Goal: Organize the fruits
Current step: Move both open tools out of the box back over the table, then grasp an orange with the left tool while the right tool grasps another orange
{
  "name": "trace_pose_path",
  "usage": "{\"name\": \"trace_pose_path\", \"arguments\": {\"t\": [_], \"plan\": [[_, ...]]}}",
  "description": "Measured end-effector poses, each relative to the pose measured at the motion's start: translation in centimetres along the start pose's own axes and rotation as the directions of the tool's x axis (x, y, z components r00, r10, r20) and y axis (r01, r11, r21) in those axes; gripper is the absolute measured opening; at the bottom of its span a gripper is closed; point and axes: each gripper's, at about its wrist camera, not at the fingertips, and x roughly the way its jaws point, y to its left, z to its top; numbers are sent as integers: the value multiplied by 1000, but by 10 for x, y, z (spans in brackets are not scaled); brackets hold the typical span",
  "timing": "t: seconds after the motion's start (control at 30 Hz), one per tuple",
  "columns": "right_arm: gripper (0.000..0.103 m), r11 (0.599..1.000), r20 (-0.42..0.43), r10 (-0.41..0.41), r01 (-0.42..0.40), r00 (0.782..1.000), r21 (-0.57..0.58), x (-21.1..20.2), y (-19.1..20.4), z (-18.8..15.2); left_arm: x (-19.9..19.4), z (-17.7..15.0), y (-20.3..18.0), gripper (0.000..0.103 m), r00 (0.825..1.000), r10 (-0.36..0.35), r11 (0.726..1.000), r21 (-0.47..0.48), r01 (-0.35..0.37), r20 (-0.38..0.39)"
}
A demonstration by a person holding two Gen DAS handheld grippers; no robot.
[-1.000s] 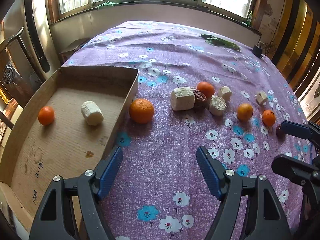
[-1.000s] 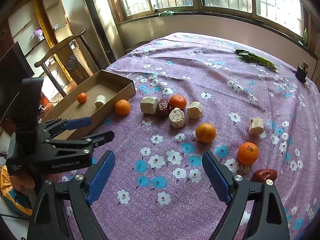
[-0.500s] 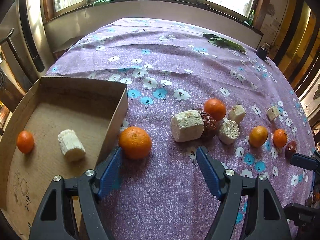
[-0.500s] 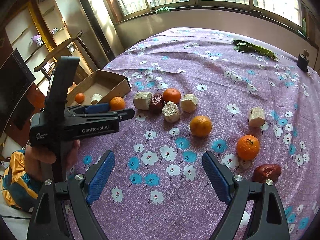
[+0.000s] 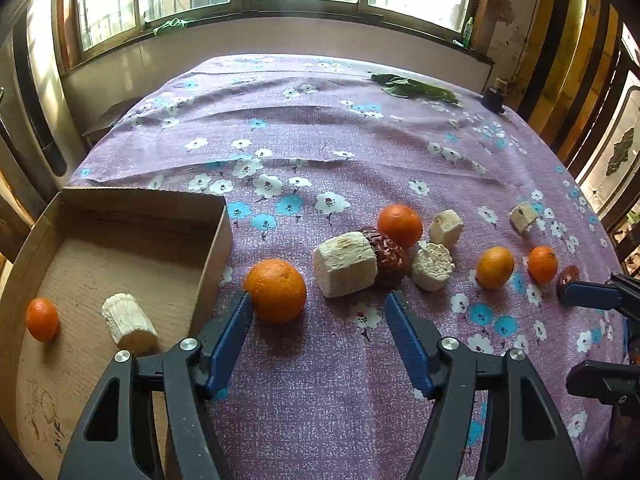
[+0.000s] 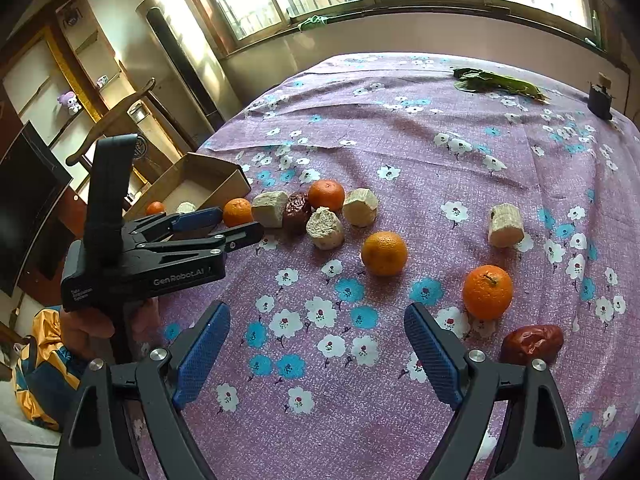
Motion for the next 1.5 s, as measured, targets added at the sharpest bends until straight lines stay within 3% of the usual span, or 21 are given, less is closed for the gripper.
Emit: {"name": "trace_pose_path", "arguments": {"t": [0.3, 0.33, 0.37, 0.4, 0.43, 0.5, 0.63, 0.83, 1.1, 1.2, 1.37, 1.5], "plan": [[92, 1000, -21, 10, -10, 1000, -12, 7, 2, -1, 17, 1, -8, 66, 987, 159, 985, 67, -158, -15], [92, 1000, -24, 12, -12, 1000, -13, 8, 2, -1, 18, 1, -8, 63, 985, 172, 983, 72, -171, -12], [92, 1000, -25, 14, -15, 1000, -14, 8, 2, -1, 18, 1, -8, 54, 982, 189, 979, 73, -188, -2], [92, 1000, -26, 17, -18, 1000, -16, 9, 2, -2, 19, 2, -6, 36, 974, 225, 972, 75, -225, 3], [92, 1000, -27, 20, -20, 999, -17, 9, 2, -2, 20, 3, -2, 32, 965, 261, 963, 74, -261, 6], [92, 1000, -29, 19, -19, 999, -19, 10, 3, -2, 17, 4, 3, 31, 977, 214, 975, 57, -214, 3], [92, 1000, -28, 18, -18, 999, -12, 11, 2, -2, 13, 1, 4, 30, 979, 202, 978, 40, -202, 7], [92, 1000, -26, 6, -7, 1000, -23, 13, 3, -2, -9, -7, 5, 30, 992, 125, 992, -9, -125, 12], [90, 990, 23, -140, 141, 990, -32, 23, -16, 12, -37, -16, -17, 30, 994, 94, 995, 26, -96, 54], [76, 988, 8, -146, 146, 989, -54, 36, -21, 19, -39, -19, -20, 30, 996, 79, 996, 23, -81, 49], [36, 979, -35, -181, 177, 983, -100, 60, -26, 28, -37, -23, -20, 30, 997, 77, 997, 16, -77, 32], [36, 986, -28, -146, 144, 989, -81, 54, -27, 24, -40, -25, -16, 30, 996, 85, 996, 3, -85, 33]]}}
